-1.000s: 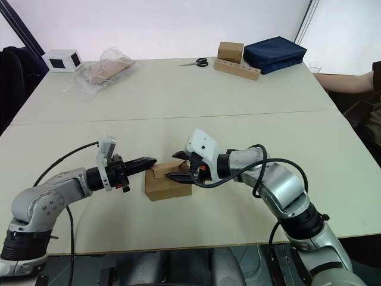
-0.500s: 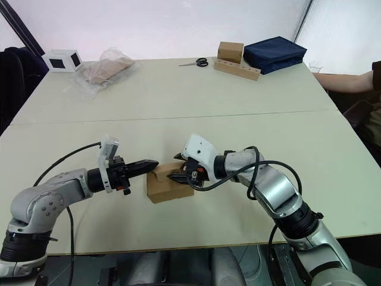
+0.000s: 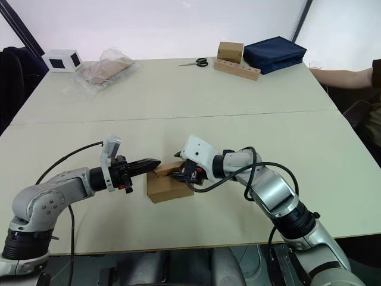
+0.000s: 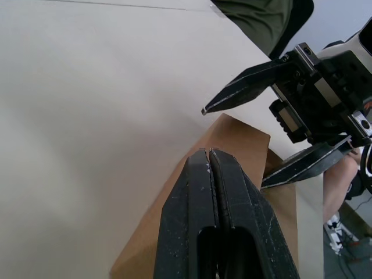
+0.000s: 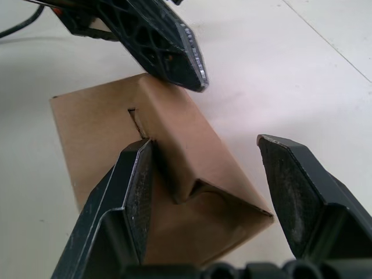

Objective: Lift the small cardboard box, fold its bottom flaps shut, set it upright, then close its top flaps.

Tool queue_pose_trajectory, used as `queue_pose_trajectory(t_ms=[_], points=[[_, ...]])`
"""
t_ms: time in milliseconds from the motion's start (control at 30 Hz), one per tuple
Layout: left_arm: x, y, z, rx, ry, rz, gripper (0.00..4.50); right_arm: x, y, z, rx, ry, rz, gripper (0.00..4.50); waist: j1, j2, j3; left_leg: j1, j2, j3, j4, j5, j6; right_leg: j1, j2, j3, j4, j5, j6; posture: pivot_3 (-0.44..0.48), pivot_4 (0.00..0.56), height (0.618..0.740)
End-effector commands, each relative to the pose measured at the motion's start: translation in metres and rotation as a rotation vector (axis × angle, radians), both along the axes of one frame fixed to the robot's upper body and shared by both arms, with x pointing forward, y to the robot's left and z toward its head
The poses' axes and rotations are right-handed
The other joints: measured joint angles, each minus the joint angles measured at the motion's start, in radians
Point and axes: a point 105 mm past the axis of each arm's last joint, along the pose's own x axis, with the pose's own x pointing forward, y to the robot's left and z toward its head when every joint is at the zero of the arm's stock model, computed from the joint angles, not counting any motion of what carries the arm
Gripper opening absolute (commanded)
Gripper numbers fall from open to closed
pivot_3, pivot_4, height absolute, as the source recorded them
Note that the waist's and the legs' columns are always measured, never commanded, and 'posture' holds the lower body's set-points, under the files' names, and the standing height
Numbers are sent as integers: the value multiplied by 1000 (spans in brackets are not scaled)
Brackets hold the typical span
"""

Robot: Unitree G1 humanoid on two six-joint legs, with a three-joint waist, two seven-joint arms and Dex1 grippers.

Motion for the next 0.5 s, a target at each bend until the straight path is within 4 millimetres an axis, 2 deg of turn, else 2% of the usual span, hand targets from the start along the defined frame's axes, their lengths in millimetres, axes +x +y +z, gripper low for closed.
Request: queue_pose_trajectory(t_ms=[33,233,500], points=[[-5,-2,7,5,-31,-20,0,-1,3,2,13,-19,2,2891,0,0,0,0,0,0,0,0,0,0,0,0,0,0,0,0,150,740],[-8,-4,-1,59,-33,-37,0,-13,4,15,129,71,41,2891,0,0,0,0,0,0,0,0,0,0,0,0,0,0,0,0,150,740],[-10,-4,-4,78,-46,-47,0,-19,-4,12,143,119,41,2891,2,0,0,0,0,0,0,0,0,0,0,0,0,0,0,0,150,740]])
